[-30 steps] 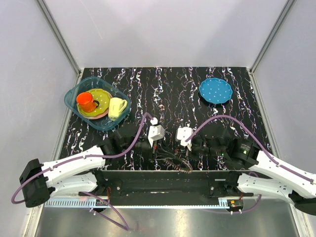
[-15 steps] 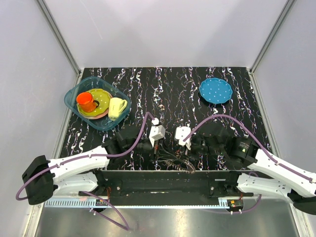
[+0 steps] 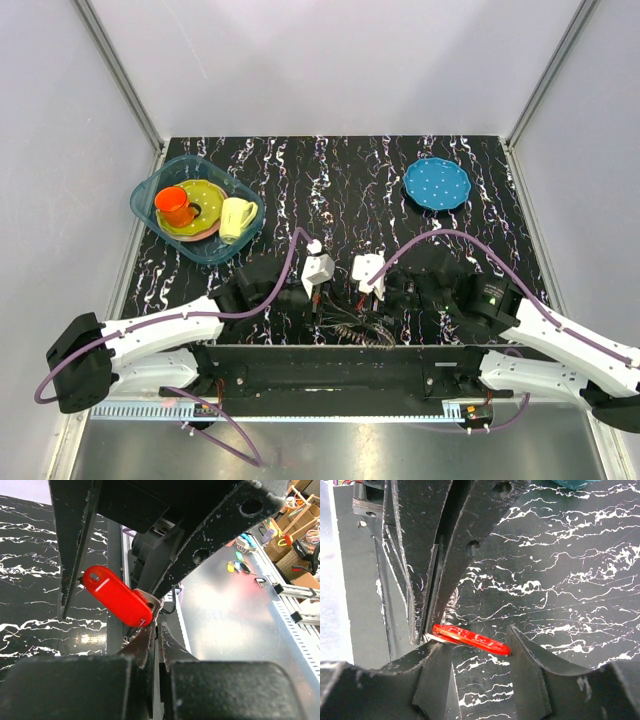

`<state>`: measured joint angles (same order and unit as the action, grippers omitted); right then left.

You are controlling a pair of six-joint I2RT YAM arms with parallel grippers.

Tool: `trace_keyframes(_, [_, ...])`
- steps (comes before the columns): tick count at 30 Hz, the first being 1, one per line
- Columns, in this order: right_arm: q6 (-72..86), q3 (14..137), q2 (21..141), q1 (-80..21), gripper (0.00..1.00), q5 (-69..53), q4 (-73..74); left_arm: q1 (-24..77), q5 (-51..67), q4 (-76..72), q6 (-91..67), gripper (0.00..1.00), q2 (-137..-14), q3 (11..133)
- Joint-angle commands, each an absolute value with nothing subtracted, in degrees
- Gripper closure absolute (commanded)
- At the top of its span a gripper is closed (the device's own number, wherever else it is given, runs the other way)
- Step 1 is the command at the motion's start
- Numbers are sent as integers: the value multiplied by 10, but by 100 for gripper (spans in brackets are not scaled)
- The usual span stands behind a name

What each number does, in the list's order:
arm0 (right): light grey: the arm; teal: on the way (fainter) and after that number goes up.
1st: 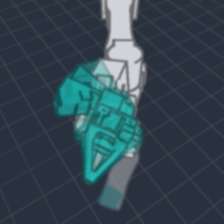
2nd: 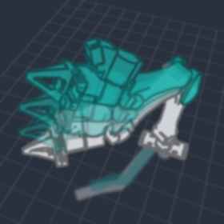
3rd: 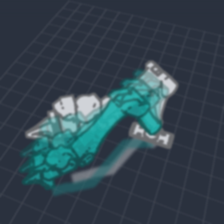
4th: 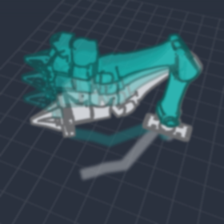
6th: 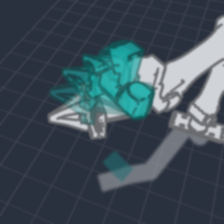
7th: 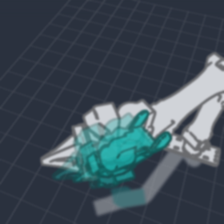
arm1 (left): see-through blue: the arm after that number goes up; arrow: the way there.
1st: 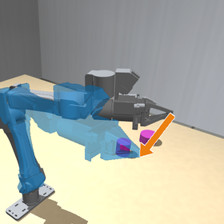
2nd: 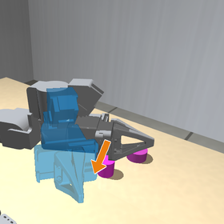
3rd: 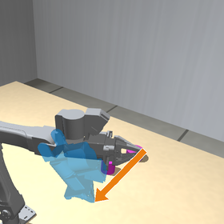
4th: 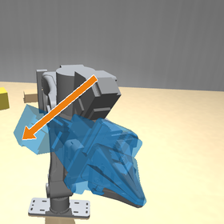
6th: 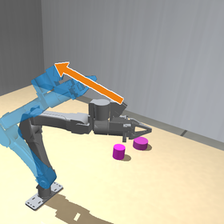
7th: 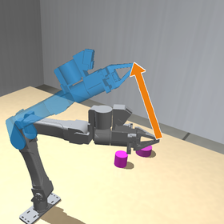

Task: Remove the keys from the keyring

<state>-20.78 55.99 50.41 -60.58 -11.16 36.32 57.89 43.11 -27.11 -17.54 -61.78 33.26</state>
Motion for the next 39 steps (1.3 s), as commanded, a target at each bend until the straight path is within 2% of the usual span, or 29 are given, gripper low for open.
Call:
trace_keyframes(1, [-215,598,509,-604,46,-105,278,593,446,-369,-162,100,-619,344])
trace_keyframes(7, [-220,599,505,-605,40,-99,281,593,441,-374,-158,100,-621,343])
trace_keyframes(17, [-201,613,495,-604,42,-75,284,593,423,-428,-170,100,-612,322])
trace_keyframes(29, [-153,620,519,-604,43,-69,289,592,396,-769,-327,100,-644,235])
trace_keyframes(33, [-123,630,533,-604,43,-32,299,591,386,-822,-353,100,-657,229])
trace_keyframes(39, [-52,638,524,-604,43,68,294,588,373,-826,-353,100,-643,224])
